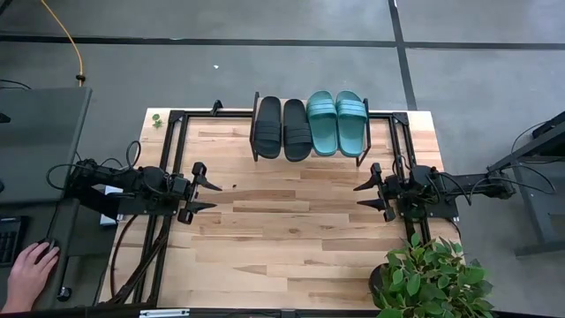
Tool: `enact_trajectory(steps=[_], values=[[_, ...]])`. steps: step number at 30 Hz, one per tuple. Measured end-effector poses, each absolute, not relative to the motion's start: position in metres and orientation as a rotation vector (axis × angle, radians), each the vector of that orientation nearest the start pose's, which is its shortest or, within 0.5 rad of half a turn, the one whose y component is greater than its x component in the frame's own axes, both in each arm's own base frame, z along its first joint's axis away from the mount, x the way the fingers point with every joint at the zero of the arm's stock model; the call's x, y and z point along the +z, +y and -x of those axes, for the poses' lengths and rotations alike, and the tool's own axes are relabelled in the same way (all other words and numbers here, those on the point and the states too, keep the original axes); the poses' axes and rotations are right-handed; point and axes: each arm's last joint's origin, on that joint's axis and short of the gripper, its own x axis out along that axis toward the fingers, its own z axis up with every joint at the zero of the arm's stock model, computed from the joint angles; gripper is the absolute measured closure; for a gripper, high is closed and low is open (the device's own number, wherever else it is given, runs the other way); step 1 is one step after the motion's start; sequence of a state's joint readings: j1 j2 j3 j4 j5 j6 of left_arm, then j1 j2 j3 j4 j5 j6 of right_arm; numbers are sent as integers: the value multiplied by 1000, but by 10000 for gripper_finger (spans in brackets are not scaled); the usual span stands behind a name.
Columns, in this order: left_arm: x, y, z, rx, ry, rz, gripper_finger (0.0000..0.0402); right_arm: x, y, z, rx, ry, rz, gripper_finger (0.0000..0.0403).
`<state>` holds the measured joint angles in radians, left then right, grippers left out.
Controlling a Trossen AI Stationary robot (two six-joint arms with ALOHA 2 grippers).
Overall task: Pick and place slides into the shelf
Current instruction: Return to Home Position
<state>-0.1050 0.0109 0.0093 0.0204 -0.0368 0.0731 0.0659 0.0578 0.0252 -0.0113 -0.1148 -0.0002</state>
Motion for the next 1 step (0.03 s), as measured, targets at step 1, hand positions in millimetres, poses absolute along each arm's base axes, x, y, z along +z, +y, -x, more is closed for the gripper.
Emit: enact_trajectory(steps=[1], values=[[168, -9, -97, -68, -21, -72, 186, 167, 10, -99, 181, 44, -1, 214]])
